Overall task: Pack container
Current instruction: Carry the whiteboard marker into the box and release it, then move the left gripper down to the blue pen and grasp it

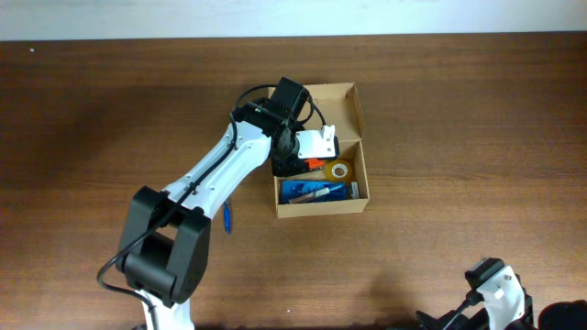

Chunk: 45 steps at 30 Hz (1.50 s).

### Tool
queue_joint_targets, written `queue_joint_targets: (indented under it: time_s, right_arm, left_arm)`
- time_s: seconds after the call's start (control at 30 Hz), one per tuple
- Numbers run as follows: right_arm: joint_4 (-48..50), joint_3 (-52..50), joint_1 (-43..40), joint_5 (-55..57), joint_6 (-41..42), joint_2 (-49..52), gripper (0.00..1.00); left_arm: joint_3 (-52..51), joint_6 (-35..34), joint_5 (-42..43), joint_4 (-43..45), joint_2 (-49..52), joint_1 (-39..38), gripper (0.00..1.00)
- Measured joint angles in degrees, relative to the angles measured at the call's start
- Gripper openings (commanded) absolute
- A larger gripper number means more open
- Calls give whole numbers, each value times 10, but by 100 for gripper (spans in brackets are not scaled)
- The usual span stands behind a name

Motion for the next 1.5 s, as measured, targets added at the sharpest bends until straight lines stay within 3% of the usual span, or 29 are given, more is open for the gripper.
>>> queue_joint_targets:
  time_s: [0.13,0.27,0.53,0.73,0.83,1.07,1.13,1.33,1.5]
  right_arm:
    - [0,0,0,0,0,0,99]
    - [0,0,0,0,0,0,99]
    - [0,0,0,0,0,0,99]
    - [1,0,0,0,0,0,99]
    - [0,0,0,0,0,0,99]
    - [0,0,0,0,0,0,99]
    - [0,0,0,0,0,0,99]
    - [0,0,0,0,0,0,99]
    - [0,0,0,0,0,0,99]
  left_arm:
    - [-3,-37,-2,-14,-89,-14,50]
    - [-3,-135,-32,-65,-180,-9,50]
    - [-12,-287,-42,-210,-216,62,43]
    - [-239,-333,-28,-69,-377,96,44]
    - [-309,-388,-27,-56,-410,139,43]
    - [-440,-498,-28,51,-406,200,56]
    - [-457,-531,-28,88,-389,205,65]
    - [-459,-617,-31,188,-273,205,65]
    - [-459,-697,-85,201,-244,205,64]
